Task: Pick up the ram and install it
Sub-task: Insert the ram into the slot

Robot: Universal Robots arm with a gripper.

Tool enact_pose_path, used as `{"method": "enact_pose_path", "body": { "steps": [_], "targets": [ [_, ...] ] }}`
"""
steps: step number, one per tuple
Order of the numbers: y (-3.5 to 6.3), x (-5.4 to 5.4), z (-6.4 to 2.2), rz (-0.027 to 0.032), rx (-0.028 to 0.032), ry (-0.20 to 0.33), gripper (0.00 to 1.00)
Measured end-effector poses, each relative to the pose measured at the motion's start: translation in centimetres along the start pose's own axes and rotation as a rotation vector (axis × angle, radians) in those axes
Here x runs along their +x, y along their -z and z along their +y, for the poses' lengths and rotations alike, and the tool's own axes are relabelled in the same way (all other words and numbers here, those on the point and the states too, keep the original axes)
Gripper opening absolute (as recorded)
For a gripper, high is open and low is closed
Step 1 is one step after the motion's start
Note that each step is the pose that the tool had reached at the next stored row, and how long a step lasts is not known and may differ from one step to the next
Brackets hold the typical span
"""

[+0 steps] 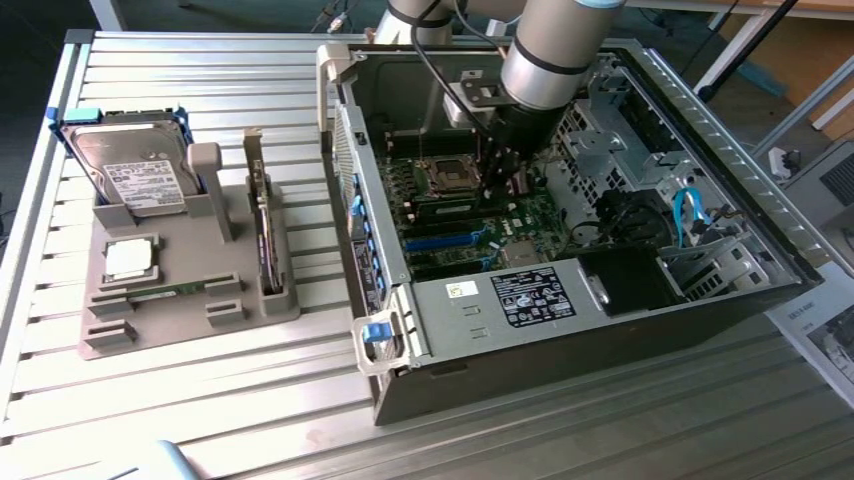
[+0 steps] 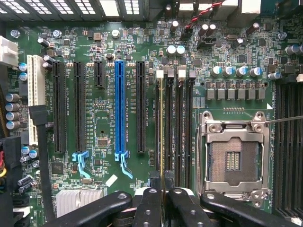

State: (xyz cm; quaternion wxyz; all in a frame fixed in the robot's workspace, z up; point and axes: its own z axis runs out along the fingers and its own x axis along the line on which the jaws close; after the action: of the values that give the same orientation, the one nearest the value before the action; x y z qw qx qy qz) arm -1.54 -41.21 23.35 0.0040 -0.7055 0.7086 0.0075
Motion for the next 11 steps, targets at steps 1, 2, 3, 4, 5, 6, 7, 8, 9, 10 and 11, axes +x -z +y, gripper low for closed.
{"method": "enact_pose_path", "body": {
  "steps": [1,2,3,4,5,6,7,8,9,10,11],
  "targets": [
    [-0.03,0.00,0.00,0.0000,0.0000,0.000,0.12],
    [-0.08,0.00,0.00,0.0000,0.0000,0.000,0.12],
    [-0.14,0.00,0.00,0.0001,0.0000,0.000,0.12],
    [-0.19,0.00,0.00,0.0001,0.0000,0.000,0.12],
    [-0.23,0.00,0.00,0.0001,0.0000,0.000,0.12],
    [-0.27,0.01,0.00,0.0001,0.0000,0.000,0.12],
    [-0.31,0.01,0.00,0.0001,0.0000,0.000,0.12],
    [-0.33,0.01,0.00,0.0001,0.0000,0.000,0.12],
    [-0.34,0.01,0.00,0.0002,-0.0001,0.000,0.12],
    [-0.35,0.01,0.00,0.0001,0.0000,0.000,0.12],
    [-0.35,0.01,0.00,0.0001,0.0000,0.000,0.12]
  ]
}}
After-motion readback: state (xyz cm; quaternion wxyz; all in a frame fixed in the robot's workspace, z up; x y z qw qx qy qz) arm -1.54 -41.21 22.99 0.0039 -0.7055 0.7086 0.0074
